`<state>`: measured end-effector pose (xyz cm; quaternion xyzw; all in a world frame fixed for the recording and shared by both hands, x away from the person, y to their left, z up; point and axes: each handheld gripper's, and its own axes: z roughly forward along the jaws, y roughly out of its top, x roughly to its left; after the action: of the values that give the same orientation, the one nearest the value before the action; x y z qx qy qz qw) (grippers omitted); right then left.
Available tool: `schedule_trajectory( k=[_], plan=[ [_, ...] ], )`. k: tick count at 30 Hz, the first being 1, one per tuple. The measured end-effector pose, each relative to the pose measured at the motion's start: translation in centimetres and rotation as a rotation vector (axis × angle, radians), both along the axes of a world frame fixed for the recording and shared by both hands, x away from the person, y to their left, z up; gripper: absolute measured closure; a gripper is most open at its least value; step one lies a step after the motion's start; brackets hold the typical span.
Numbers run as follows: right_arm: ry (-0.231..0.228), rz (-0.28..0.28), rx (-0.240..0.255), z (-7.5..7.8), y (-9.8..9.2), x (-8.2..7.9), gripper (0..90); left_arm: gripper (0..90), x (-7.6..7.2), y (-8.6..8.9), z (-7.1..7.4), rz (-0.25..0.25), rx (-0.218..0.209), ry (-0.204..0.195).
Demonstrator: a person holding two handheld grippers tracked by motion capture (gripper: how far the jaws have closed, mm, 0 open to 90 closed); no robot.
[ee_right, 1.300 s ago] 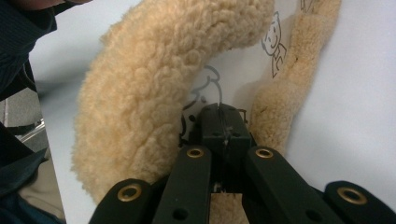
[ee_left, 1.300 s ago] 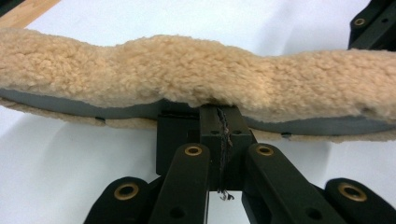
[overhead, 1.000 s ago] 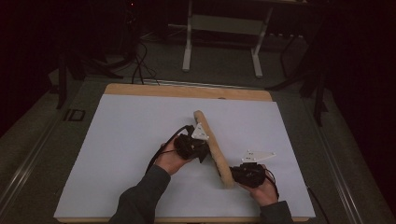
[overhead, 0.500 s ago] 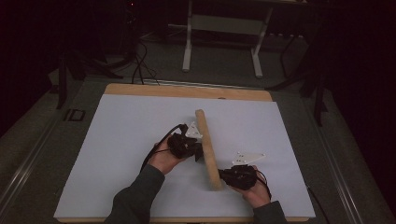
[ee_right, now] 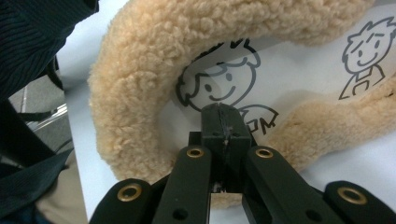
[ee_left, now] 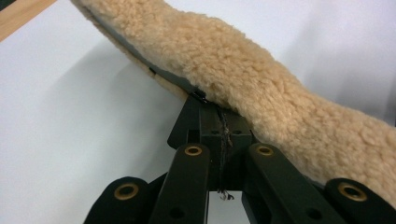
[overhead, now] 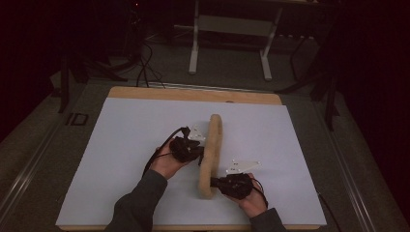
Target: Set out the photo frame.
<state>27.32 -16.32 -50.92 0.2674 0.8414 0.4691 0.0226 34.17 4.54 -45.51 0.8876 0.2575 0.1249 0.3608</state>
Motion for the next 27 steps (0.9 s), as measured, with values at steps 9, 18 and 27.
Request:
schedule_trajectory(
  k=[9,18,27],
  plan=[
    [-0.018,-0.023,0.01,-0.2,1.2,0.1,90.0,90.0,0.4,0.3,-0.1,0.016,-0.008,0.007],
    [-0.019,-0.044,0.003,-0.7,2.0,0.1,90.0,89.7,0.6,0.5,-0.2,0.03,-0.016,0.01],
    [-0.017,-0.055,0.01,-0.7,1.5,0.3,79.2,80.5,0.7,1.0,-0.1,0.089,-0.051,0.026]
  ],
)
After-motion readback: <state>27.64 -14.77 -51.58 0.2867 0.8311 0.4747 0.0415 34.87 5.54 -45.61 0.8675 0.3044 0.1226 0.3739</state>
